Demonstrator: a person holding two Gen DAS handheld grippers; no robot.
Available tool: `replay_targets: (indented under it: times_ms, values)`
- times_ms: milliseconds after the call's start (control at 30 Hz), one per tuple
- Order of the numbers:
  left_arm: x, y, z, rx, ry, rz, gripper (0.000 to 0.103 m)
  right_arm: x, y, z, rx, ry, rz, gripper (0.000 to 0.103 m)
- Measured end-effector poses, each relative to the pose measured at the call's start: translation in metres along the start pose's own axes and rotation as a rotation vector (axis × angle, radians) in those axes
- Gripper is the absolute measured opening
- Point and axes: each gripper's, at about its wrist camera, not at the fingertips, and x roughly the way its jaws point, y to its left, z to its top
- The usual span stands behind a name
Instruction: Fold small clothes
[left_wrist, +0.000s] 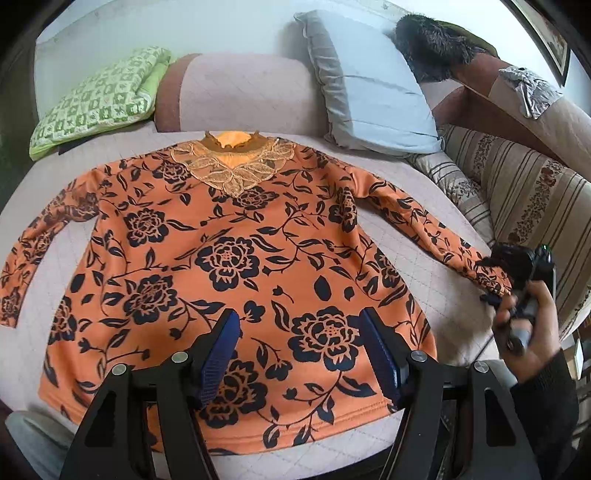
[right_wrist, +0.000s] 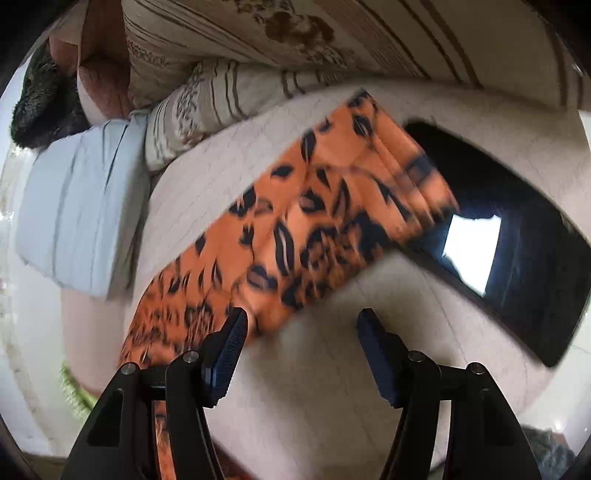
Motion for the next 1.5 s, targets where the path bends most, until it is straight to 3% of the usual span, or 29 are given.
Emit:
replay_targets:
  times_ms: [167, 200, 233, 300, 367, 467, 600, 733, 833, 900, 1000, 1100, 1200, 1233, 1300, 1367, 1433, 1500]
  values:
    - [0.022, 0.005, 0.003, -0.015, 0.025, 0.002, 0.067, 0.012, 0.008, 0.008, -0.003, -0.088, -0.062, 0.062]
    - [0.029, 0.009, 0.004, -0.020, 0.029, 0.003, 0.067, 0.014, 0.011, 0.010, -0.036, -0.104, -0.080, 0.053]
    - [0.034, 0.013, 0.006, -0.026, 0.032, 0.002, 0.067, 0.016, 0.014, 0.011, -0.061, -0.116, -0.101, 0.032]
    - [0.046, 0.018, 0.009, -0.040, 0.036, -0.012, 0.067, 0.018, 0.014, 0.012, -0.076, -0.123, -0.103, 0.007]
    - [0.060, 0.023, 0.010, -0.054, 0.037, -0.024, 0.067, 0.011, 0.015, 0.012, -0.085, -0.134, -0.087, 0.006]
    - [0.076, 0.031, 0.008, -0.077, 0.056, -0.062, 0.067, -0.024, 0.044, 0.004, -0.233, -0.269, -0.059, 0.005]
    - [0.084, 0.054, 0.007, -0.145, 0.059, -0.096, 0.067, -0.088, 0.121, -0.035, -0.566, -0.452, 0.074, 0.005]
    - [0.073, 0.087, 0.015, -0.223, 0.019, -0.096, 0.067, -0.137, 0.198, -0.103, -0.926, -0.521, 0.274, 0.005]
    - [0.052, 0.123, 0.023, -0.298, -0.042, -0.067, 0.067, -0.154, 0.235, -0.174, -1.178, -0.465, 0.439, 0.005]
    - [0.041, 0.148, 0.023, -0.354, -0.064, -0.044, 0.067, -0.149, 0.246, -0.228, -1.327, -0.352, 0.536, 0.005]
    - [0.032, 0.192, 0.019, -0.466, -0.076, -0.008, 0.067, -0.120, 0.243, -0.298, -1.480, -0.168, 0.595, 0.005]
    - [0.034, 0.222, 0.011, -0.564, -0.068, -0.005, 0.067, -0.085, 0.215, -0.359, -1.550, 0.057, 0.628, 0.005]
    - [0.047, 0.235, 0.007, -0.626, -0.046, -0.036, 0.067, -0.058, 0.185, -0.404, -1.593, 0.205, 0.613, 0.006]
    - [0.052, 0.237, 0.006, -0.645, -0.038, -0.061, 0.067, -0.047, 0.175, -0.418, -1.623, 0.247, 0.580, 0.011]
    - [0.058, 0.238, 0.005, -0.664, -0.023, -0.112, 0.067, -0.038, 0.157, -0.430, -1.679, 0.266, 0.501, 0.017]
    - [0.063, 0.236, 0.006, -0.662, -0.008, -0.138, 0.067, -0.049, 0.146, -0.426, -1.679, 0.268, 0.506, 0.023]
    - [0.070, 0.231, 0.007, -0.655, 0.014, -0.171, 0.067, -0.072, 0.140, -0.404, -1.622, 0.265, 0.554, 0.059]
    - [0.078, 0.227, 0.010, -0.643, 0.027, -0.221, 0.067, -0.088, 0.137, -0.383, -1.560, 0.235, 0.591, 0.069]
